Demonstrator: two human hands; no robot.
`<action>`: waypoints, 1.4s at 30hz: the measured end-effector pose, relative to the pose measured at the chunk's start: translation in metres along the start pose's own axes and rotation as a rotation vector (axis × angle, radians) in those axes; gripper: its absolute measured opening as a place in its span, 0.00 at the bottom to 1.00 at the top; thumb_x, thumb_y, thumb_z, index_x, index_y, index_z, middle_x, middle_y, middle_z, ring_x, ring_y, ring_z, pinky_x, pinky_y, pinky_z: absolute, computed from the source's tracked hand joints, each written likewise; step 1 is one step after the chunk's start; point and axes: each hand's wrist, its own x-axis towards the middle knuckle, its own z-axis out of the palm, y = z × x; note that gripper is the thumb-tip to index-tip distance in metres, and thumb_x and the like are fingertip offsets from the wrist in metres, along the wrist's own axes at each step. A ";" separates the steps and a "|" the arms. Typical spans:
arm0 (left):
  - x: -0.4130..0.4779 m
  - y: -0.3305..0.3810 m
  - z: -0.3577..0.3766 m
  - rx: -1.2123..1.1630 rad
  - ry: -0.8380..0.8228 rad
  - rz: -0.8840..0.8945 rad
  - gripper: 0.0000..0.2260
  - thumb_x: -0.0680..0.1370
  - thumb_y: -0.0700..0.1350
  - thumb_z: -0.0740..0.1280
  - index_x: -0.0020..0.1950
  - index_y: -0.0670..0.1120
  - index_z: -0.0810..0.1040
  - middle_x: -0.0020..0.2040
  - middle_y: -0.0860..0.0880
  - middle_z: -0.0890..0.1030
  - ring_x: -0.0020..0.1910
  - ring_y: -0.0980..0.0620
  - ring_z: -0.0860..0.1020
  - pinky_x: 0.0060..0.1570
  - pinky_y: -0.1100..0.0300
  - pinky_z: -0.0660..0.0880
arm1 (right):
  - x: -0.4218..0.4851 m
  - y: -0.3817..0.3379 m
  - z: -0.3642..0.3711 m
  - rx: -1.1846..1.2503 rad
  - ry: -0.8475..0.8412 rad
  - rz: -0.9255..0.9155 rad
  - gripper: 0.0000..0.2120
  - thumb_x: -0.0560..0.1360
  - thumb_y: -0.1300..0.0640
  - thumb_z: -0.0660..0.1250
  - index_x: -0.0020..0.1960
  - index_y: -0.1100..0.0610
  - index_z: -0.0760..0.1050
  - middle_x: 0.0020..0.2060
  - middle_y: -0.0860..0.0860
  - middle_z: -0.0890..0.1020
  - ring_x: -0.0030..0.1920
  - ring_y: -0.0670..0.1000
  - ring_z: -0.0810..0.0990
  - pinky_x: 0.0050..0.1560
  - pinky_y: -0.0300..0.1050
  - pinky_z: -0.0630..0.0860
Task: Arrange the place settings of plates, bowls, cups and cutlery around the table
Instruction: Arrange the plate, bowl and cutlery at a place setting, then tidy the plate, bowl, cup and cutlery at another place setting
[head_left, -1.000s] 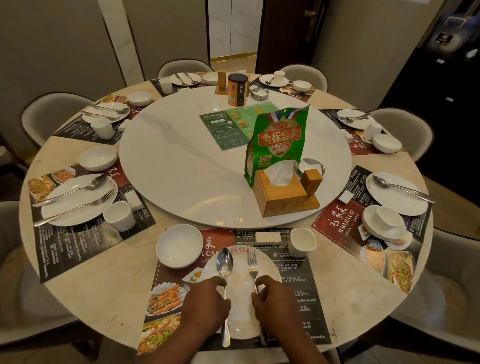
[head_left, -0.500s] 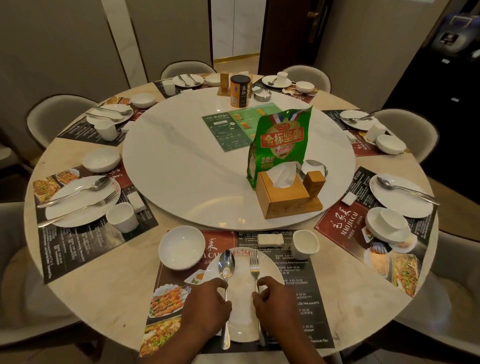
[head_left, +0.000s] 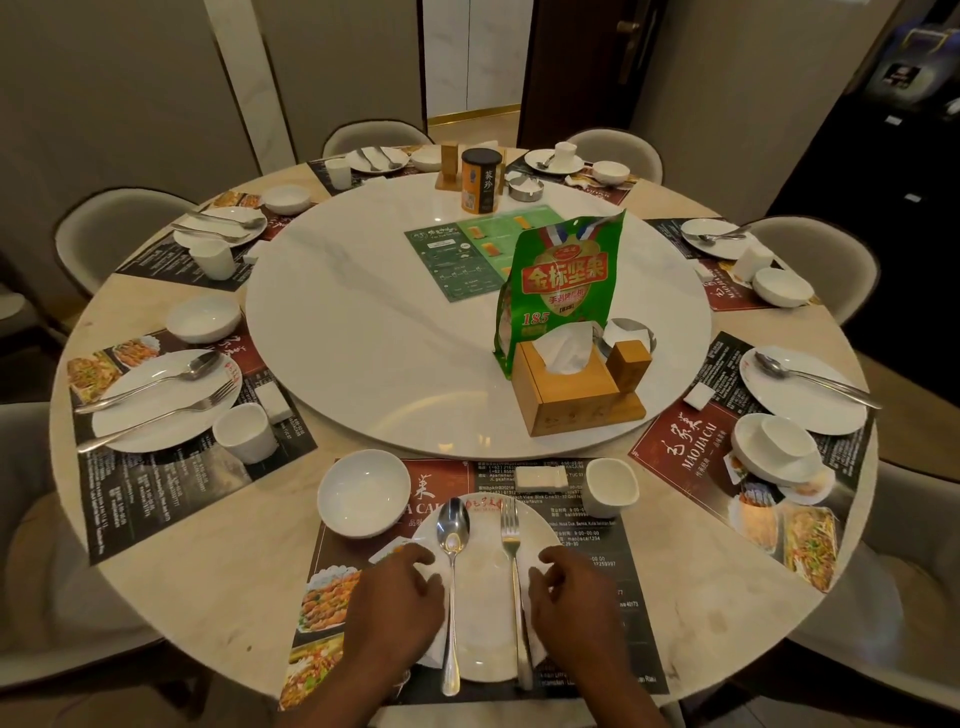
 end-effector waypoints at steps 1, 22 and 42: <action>0.001 -0.003 -0.002 -0.007 0.044 -0.009 0.13 0.74 0.46 0.72 0.58 0.52 0.79 0.45 0.54 0.82 0.41 0.57 0.79 0.46 0.62 0.78 | -0.001 0.004 -0.004 -0.003 0.046 0.003 0.14 0.76 0.50 0.69 0.60 0.50 0.77 0.46 0.44 0.79 0.44 0.41 0.77 0.41 0.30 0.70; 0.002 -0.029 -0.002 0.032 0.048 -0.005 0.13 0.77 0.46 0.69 0.60 0.52 0.81 0.51 0.52 0.85 0.47 0.53 0.82 0.50 0.56 0.80 | 0.002 0.034 -0.016 0.135 0.004 0.076 0.11 0.77 0.55 0.67 0.60 0.50 0.78 0.39 0.43 0.80 0.41 0.40 0.76 0.41 0.33 0.68; -0.022 0.049 0.021 -0.075 0.036 0.222 0.11 0.73 0.42 0.70 0.54 0.52 0.81 0.43 0.57 0.78 0.39 0.58 0.77 0.42 0.58 0.76 | -0.017 0.076 -0.108 -0.012 -0.110 0.108 0.13 0.76 0.53 0.69 0.59 0.49 0.76 0.43 0.45 0.81 0.43 0.43 0.80 0.45 0.36 0.77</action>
